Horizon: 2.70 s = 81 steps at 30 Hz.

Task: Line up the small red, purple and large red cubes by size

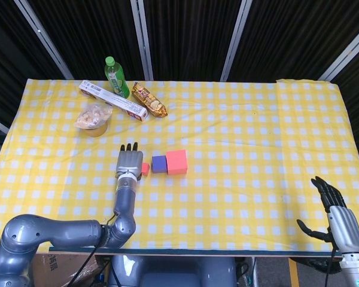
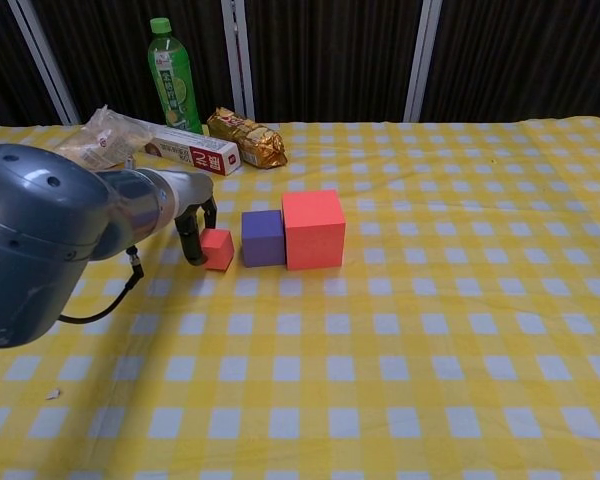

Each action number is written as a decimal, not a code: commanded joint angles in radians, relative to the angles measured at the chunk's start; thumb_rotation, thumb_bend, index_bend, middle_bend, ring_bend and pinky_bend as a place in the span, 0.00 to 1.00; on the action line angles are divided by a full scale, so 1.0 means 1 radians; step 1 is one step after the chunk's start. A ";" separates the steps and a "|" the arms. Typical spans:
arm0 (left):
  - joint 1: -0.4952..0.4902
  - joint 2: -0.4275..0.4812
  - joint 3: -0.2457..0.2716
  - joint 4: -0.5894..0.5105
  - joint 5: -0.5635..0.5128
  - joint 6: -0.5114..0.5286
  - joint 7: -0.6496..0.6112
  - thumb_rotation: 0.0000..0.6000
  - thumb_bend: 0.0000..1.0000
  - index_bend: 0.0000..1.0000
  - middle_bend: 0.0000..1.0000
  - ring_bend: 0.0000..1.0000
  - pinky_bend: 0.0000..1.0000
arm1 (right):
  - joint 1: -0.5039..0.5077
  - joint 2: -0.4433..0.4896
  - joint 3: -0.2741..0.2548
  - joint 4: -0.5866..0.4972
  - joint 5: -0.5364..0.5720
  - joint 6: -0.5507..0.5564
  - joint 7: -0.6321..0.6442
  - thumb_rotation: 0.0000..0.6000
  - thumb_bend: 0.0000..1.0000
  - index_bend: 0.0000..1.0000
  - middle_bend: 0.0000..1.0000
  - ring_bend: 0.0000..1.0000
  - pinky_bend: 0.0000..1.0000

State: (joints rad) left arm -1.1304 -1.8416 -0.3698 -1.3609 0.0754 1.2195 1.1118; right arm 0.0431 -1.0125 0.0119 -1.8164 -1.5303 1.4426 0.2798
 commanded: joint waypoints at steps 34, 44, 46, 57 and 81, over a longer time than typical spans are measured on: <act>0.016 -0.030 -0.053 0.036 0.026 0.016 0.014 1.00 0.43 0.45 0.00 0.00 0.00 | -0.002 -0.001 -0.002 0.000 -0.011 0.008 0.002 1.00 0.31 0.00 0.00 0.00 0.00; 0.017 -0.046 -0.063 0.055 0.030 -0.005 0.003 1.00 0.40 0.43 0.00 0.00 0.00 | -0.002 -0.001 -0.003 0.002 -0.013 0.009 0.005 1.00 0.31 0.00 0.00 0.00 0.00; 0.017 -0.048 -0.064 0.058 0.033 -0.009 0.001 1.00 0.37 0.40 0.00 0.00 0.00 | -0.002 -0.001 -0.003 0.002 -0.012 0.008 0.005 1.00 0.31 0.00 0.00 0.00 0.00; 0.036 -0.028 -0.063 0.036 0.043 0.001 -0.005 1.00 0.31 0.30 0.00 0.00 0.00 | -0.002 0.000 -0.003 0.002 -0.012 0.008 0.002 1.00 0.31 0.00 0.00 0.00 0.00; 0.204 0.324 0.102 -0.404 0.156 -0.050 -0.060 1.00 0.53 0.23 0.00 0.00 0.00 | -0.006 -0.005 -0.002 0.001 -0.013 0.016 -0.019 1.00 0.31 0.00 0.00 0.00 0.00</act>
State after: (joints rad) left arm -0.9374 -1.5326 -0.2853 -1.7463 0.2196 1.1808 1.0578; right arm 0.0375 -1.0175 0.0092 -1.8152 -1.5431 1.4586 0.2603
